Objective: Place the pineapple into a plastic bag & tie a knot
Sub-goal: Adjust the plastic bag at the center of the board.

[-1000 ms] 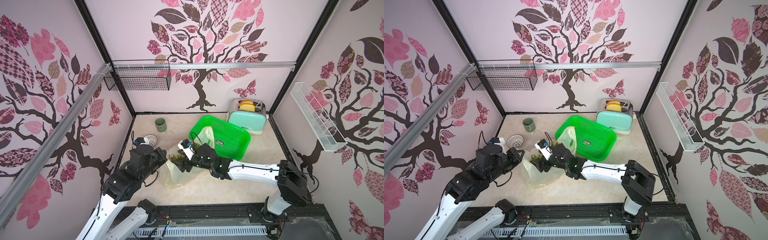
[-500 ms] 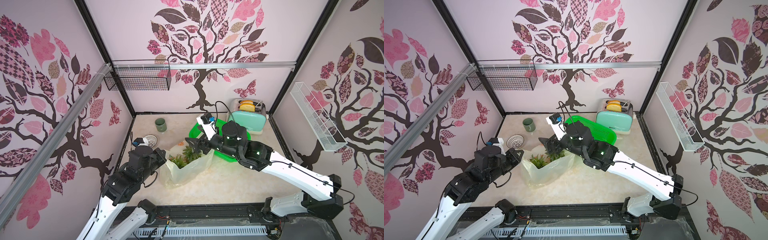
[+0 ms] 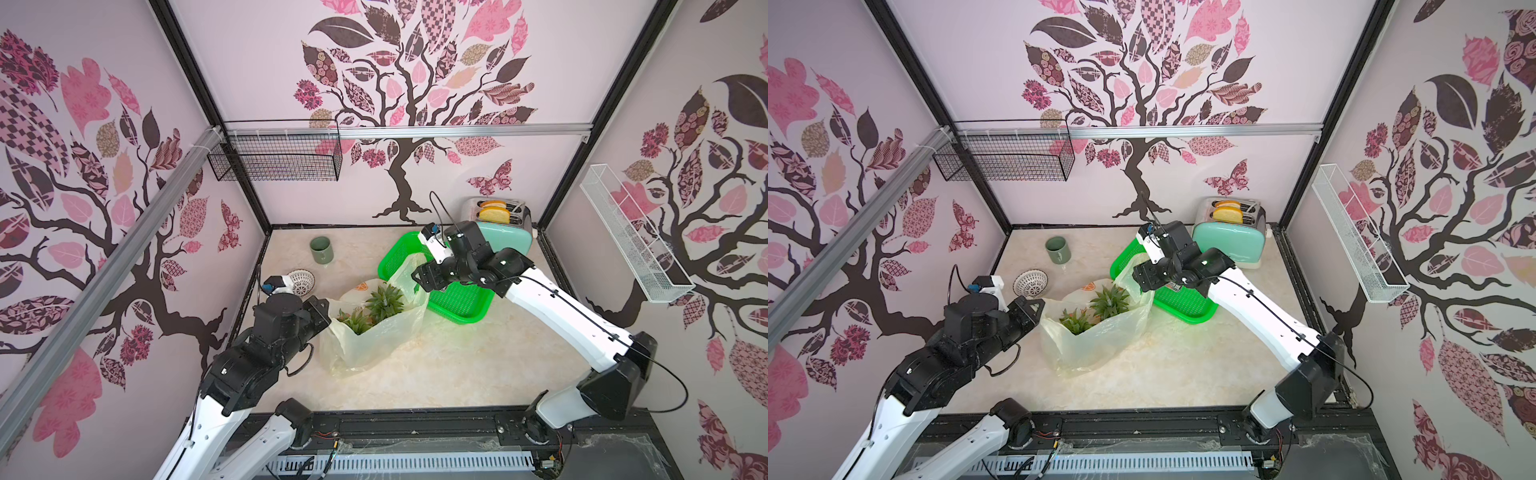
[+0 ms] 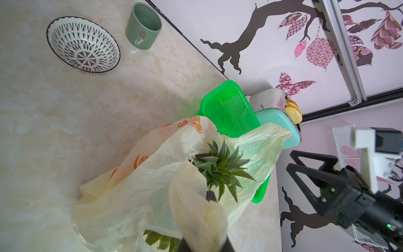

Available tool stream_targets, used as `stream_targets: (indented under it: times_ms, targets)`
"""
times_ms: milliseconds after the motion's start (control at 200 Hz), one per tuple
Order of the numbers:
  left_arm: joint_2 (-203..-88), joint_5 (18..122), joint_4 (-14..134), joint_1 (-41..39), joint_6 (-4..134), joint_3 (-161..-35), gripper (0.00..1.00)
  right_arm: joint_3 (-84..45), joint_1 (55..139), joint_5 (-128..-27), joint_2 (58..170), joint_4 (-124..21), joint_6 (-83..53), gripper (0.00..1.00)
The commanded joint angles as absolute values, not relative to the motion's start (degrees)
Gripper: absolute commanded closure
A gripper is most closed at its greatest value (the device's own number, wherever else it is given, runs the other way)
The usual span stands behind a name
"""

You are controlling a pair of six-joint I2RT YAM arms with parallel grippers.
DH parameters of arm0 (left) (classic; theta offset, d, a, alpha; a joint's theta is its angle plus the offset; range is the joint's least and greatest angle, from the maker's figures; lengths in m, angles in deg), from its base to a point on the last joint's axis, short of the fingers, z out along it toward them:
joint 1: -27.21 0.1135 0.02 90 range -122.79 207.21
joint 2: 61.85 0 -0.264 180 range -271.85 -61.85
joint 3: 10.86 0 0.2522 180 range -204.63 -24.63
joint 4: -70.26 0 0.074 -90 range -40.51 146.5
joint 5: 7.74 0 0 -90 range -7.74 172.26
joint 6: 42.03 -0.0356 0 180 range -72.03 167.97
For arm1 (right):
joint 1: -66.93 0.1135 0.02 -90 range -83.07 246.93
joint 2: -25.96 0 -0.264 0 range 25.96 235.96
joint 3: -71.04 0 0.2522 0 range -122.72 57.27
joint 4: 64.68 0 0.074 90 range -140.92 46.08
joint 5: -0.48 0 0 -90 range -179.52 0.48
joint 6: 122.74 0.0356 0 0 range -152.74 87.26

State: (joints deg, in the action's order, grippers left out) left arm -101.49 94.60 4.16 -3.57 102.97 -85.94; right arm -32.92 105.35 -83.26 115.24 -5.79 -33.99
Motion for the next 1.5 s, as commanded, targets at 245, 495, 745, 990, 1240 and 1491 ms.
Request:
stream_targets:
  times_ms: [245,495,745,990,1240,1491]
  targets:
    - [-100.61,96.10,4.41,-3.37,103.07,-86.59,1.00,-37.82,104.71,-86.16,120.88,-8.35,-30.45,0.42]
    - [-103.16,97.29,2.46,-3.31,98.21,-91.19,1.00,-37.52,104.64,-83.74,115.98,-10.41,-30.23,1.00]
    - [-106.11,98.78,4.89,-3.37,94.63,-96.62,1.00,-37.21,104.72,-76.01,105.78,-15.38,-33.66,1.00]
    - [-108.57,99.05,7.53,-3.37,89.86,-100.07,1.00,-36.91,104.72,-70.82,100.29,-20.68,-33.22,1.00]
    - [-109.84,96.45,11.39,-3.37,85.13,-100.35,1.00,-32.88,104.73,-71.09,96.54,-20.13,-33.92,1.00]
    - [-111.43,77.70,22.28,-3.37,76.96,-98.89,1.00,-25.29,104.72,-65.31,90.45,-18.08,-32.70,1.00]
